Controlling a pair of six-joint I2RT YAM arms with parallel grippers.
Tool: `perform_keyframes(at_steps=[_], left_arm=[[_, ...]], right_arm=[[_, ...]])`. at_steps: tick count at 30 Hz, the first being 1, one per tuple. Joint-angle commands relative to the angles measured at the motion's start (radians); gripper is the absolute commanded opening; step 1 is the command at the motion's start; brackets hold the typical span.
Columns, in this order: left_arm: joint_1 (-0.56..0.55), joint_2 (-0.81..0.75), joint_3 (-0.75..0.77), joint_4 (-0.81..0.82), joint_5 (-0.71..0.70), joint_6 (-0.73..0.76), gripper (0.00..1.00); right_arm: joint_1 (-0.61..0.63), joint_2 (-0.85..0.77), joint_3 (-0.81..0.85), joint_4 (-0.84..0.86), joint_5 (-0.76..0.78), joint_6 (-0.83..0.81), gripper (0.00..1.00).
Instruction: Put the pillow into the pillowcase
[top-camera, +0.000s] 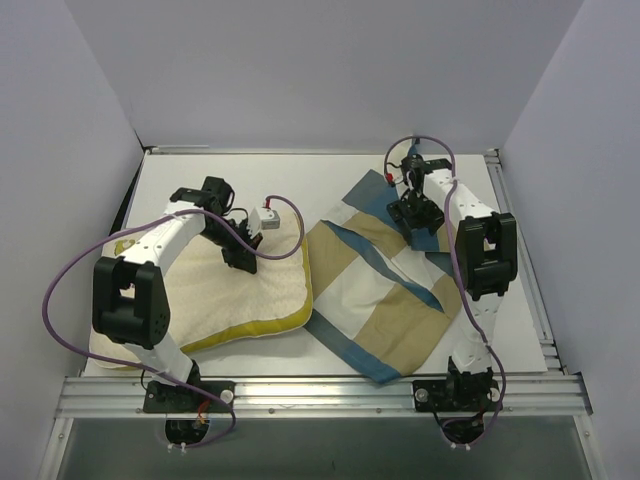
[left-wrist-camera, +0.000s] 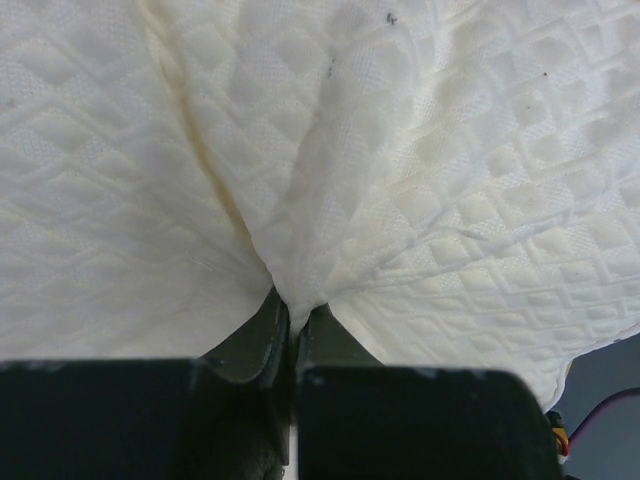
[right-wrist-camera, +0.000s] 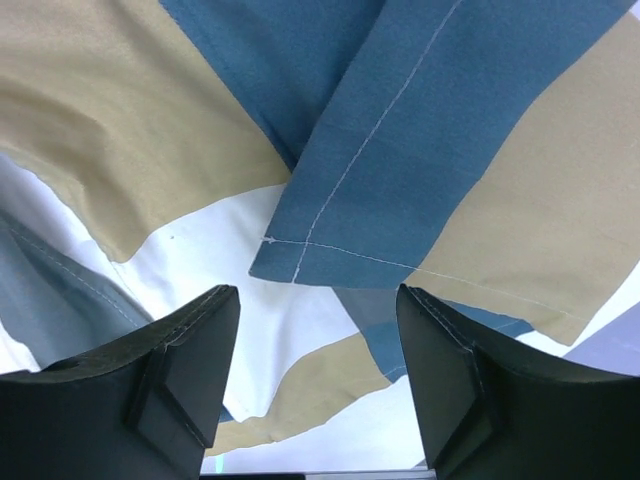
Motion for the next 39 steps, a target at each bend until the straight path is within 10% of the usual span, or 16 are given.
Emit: perform_keyframes(at_steps=[1, 14, 27, 39], left_arm=[[-0.006, -0.024, 0.004, 0.032, 0.042, -0.031, 0.0], [-0.018, -0.036, -0.036, 0.085, 0.052, -0.076, 0.0], [-0.017, -0.03, -0.041, 0.096, 0.062, -0.084, 0.0], [-0.018, -0.016, -0.038, 0.098, 0.035, -0.077, 0.0]], right_arm=[[0.008, 0.003, 0.005, -0.036, -0.022, 0.013, 0.66], [0.025, 0.102, 0.028, -0.033, 0.052, 0.03, 0.57], [0.008, 0.012, 0.041, -0.045, 0.101, 0.01, 0.0], [-0.392, 0.052, 0.49, -0.116, 0.107, -0.127, 0.08]])
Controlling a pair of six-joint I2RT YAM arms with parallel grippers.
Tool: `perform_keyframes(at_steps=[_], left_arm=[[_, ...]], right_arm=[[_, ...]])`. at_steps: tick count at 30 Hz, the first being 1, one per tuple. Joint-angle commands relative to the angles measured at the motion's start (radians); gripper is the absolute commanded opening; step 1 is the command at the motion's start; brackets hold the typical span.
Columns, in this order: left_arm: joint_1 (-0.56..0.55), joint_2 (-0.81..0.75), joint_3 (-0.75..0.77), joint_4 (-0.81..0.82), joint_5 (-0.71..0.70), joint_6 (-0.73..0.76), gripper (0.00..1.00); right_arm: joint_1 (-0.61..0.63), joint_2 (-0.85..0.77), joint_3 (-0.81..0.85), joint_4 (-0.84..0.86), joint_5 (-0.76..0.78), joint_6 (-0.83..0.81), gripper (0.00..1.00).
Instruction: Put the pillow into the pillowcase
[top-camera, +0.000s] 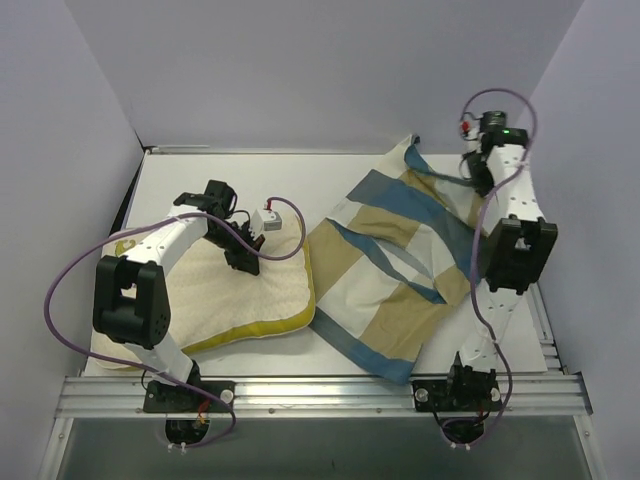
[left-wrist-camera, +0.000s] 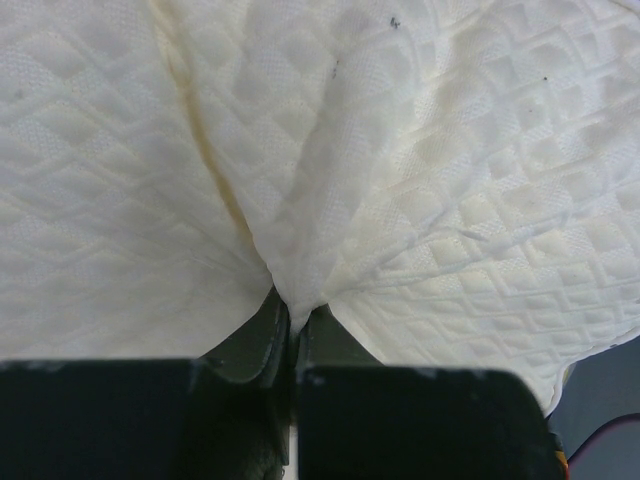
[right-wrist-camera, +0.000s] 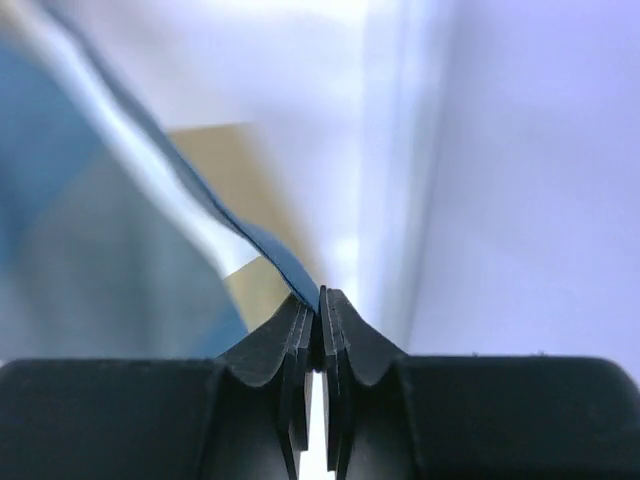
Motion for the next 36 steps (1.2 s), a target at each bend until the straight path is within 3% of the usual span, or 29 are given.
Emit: perform_keyframes(at_steps=[1, 3, 6, 11, 12, 13, 14, 17, 19, 24, 26, 29, 36], left_arm=[[-0.005, -0.011, 0.015, 0.006, 0.038, -0.01, 0.0], [-0.005, -0.007, 0.016, 0.005, 0.035, -0.009, 0.0], [-0.005, -0.001, 0.023, 0.005, 0.025, -0.009, 0.0], [-0.005, -0.004, 0.026, 0.003, 0.021, -0.009, 0.0], [-0.005, -0.005, 0.026, 0.001, 0.016, -0.006, 0.0], [-0.005, -0.004, 0.027, 0.0, 0.015, -0.006, 0.0], [-0.006, -0.005, 0.032, -0.002, 0.013, -0.006, 0.0], [-0.005, -0.013, 0.033, -0.005, 0.016, -0.003, 0.0], [-0.005, -0.02, 0.038, -0.006, 0.027, -0.001, 0.0], [-0.015, -0.046, 0.059, -0.029, 0.053, 0.0, 0.0], [-0.02, -0.06, 0.064, -0.048, 0.055, 0.005, 0.0], [-0.024, -0.086, 0.069, -0.077, 0.058, 0.017, 0.0], [-0.024, -0.139, 0.03, -0.103, 0.064, 0.023, 0.0]], right_arm=[[-0.131, 0.047, 0.149, -0.09, 0.027, -0.072, 0.08], [-0.157, 0.086, 0.186, -0.118, -0.006, -0.094, 0.08], [-0.157, 0.106, 0.139, -0.118, -0.025, -0.085, 0.0], [-0.21, 0.144, 0.144, 0.081, 0.301, -0.059, 0.0], [-0.222, 0.161, 0.169, 0.085, 0.326, -0.062, 0.34], [-0.22, 0.163, 0.196, 0.079, 0.335, -0.063, 0.62], [-0.217, 0.146, 0.18, 0.077, 0.329, -0.063, 0.99], [-0.159, 0.015, 0.022, 0.066, 0.216, -0.04, 1.0], [-0.077, -0.104, -0.093, 0.056, 0.043, -0.028, 0.96], [0.143, -0.222, -0.395, -0.009, -0.271, -0.014, 0.8], [0.241, -0.208, -0.443, -0.009, -0.292, -0.008, 0.67], [0.325, -0.161, -0.475, 0.011, -0.295, 0.016, 0.57], [0.416, -0.057, -0.465, 0.059, -0.212, 0.024, 0.58]])
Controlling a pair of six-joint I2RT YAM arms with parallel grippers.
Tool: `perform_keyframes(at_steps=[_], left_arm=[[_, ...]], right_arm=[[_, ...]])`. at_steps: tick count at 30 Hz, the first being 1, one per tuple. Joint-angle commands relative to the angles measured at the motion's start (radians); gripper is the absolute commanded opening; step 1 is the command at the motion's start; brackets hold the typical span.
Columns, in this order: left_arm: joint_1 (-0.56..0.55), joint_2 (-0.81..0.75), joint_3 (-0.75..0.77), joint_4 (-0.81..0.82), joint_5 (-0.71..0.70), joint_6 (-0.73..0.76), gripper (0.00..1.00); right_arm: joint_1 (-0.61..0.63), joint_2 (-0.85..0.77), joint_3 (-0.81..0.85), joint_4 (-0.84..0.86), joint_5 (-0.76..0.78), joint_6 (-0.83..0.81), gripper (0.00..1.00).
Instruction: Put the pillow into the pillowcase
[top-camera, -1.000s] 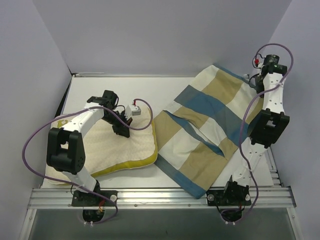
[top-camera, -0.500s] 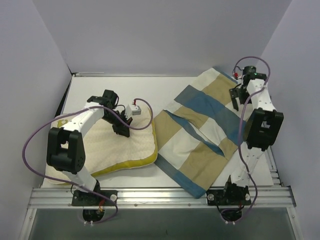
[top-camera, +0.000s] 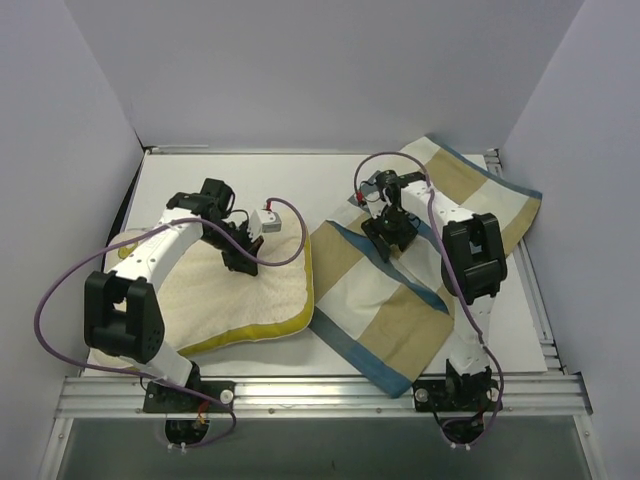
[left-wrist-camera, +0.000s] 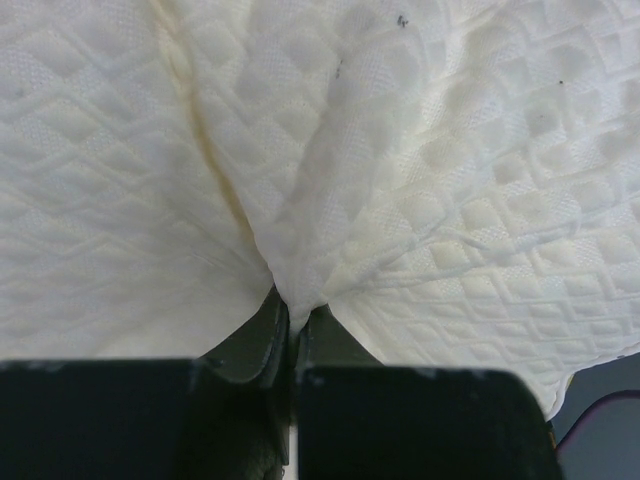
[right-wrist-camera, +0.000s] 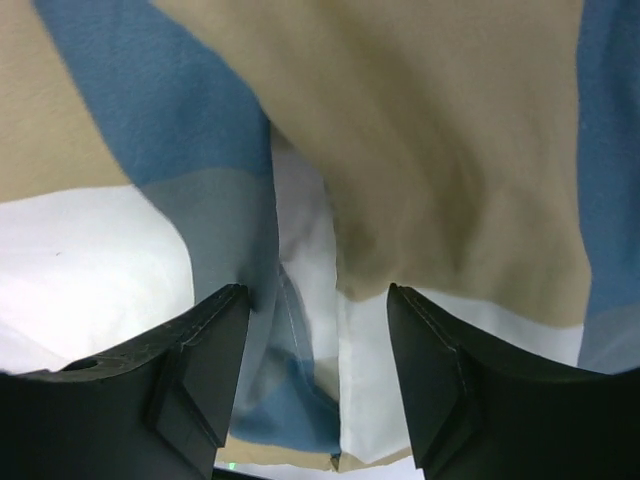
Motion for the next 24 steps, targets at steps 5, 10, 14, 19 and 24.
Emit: perform_keyframes(at_steps=[5, 10, 14, 19, 24], left_arm=[[-0.002, -0.071, -0.002, -0.037, 0.068, 0.006, 0.0], [-0.001, -0.076, 0.002, -0.036, 0.066, 0.014, 0.0], [-0.002, -0.073, 0.021, -0.05, 0.077, 0.028, 0.0], [-0.002, -0.059, 0.046, -0.073, 0.08, 0.043, 0.0], [-0.005, -0.047, 0.06, -0.073, 0.081, 0.046, 0.0]], right_arm=[[0.02, 0.105, 0.04, 0.013, 0.113, 0.028, 0.37], [0.036, 0.151, 0.124, 0.013, 0.095, 0.079, 0.28], [0.06, 0.151, 0.191, -0.007, 0.064, 0.114, 0.29], [0.042, 0.105, 0.153, -0.021, 0.043, 0.119, 0.38], [-0.003, 0.115, 0.126, -0.029, 0.076, 0.103, 0.36]])
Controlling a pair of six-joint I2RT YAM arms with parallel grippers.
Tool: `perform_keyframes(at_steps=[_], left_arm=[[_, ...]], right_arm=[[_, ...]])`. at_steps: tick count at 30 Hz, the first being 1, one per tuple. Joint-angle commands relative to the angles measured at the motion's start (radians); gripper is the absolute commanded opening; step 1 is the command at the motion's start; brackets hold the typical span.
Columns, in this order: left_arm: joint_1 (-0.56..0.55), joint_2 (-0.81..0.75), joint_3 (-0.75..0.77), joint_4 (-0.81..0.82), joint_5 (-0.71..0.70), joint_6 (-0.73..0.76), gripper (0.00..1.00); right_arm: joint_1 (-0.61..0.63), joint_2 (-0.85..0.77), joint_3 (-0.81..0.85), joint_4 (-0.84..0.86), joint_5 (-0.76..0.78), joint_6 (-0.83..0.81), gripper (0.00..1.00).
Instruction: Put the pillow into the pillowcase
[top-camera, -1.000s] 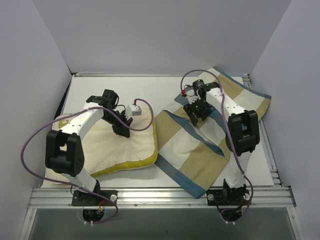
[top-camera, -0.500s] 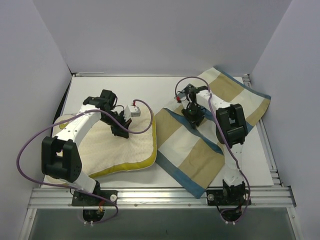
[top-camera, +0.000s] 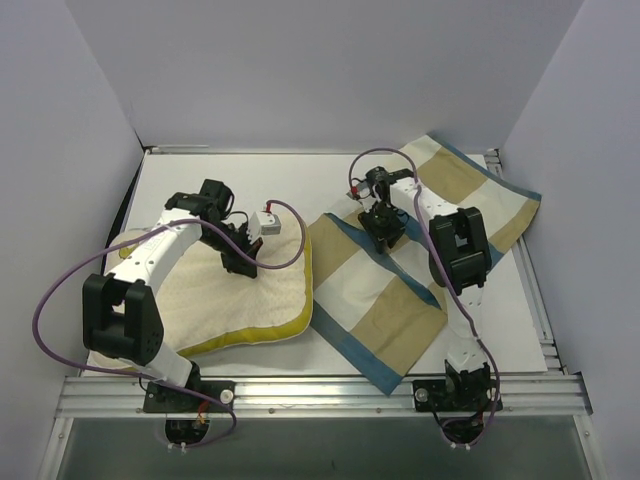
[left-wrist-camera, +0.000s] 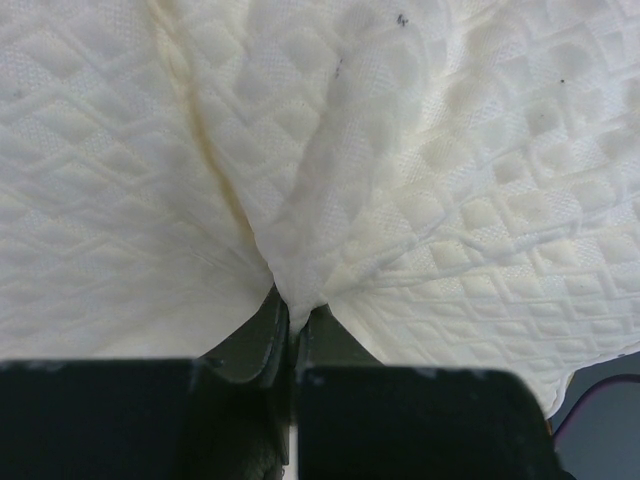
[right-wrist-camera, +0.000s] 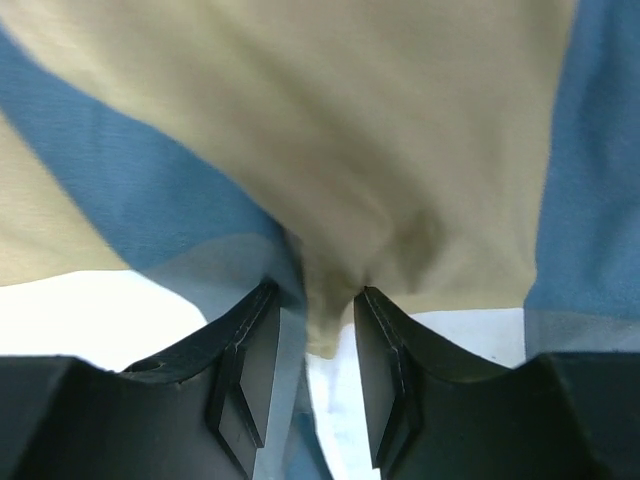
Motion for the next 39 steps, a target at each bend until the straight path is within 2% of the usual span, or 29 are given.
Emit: perform_keyframes(at_steps=[1, 6, 15, 19, 24, 25, 29, 30, 34, 36, 39], left_arm=[[-0.007, -0.017, 0.066, -0.031, 0.069, 0.01, 0.0], [-0.008, -0.014, 0.076, -0.033, 0.057, 0.018, 0.0], [-0.01, -0.002, 0.079, -0.033, 0.057, 0.024, 0.0], [-0.01, 0.002, 0.085, -0.033, 0.06, 0.024, 0.0], [-0.01, -0.008, 0.082, -0.033, 0.067, 0.035, 0.0], [-0.01, -0.008, 0.082, -0.034, 0.069, 0.039, 0.0], [-0.019, -0.024, 0.12, -0.045, 0.081, 0.049, 0.0], [-0.023, -0.026, 0.142, -0.069, 0.095, 0.052, 0.0], [-0.08, -0.005, 0.317, -0.194, 0.136, 0.037, 0.0], [-0.153, -0.011, 0.354, -0.197, 0.123, 0.02, 0.0], [-0.258, -0.012, 0.333, -0.179, 0.046, 0.013, 0.0]], right_arm=[[-0.036, -0.037, -0.017, -0.063, 0.028, -0.005, 0.36], [-0.044, -0.057, -0.032, -0.074, -0.007, -0.007, 0.37], [-0.103, -0.054, 0.021, -0.142, -0.146, 0.007, 0.31], [-0.103, -0.034, 0.012, -0.158, -0.168, -0.007, 0.14], [-0.105, -0.018, 0.015, -0.166, -0.217, 0.008, 0.08], [-0.105, -0.02, 0.026, -0.166, -0.222, 0.02, 0.0], [-0.106, -0.055, 0.056, -0.166, -0.28, 0.053, 0.0], [-0.105, -0.069, 0.061, -0.161, -0.333, 0.065, 0.0], [-0.068, -0.107, 0.101, -0.153, -0.435, 0.119, 0.0], [-0.053, -0.101, 0.11, -0.15, -0.456, 0.137, 0.0], [-0.048, -0.081, 0.112, -0.155, -0.443, 0.146, 0.0]])
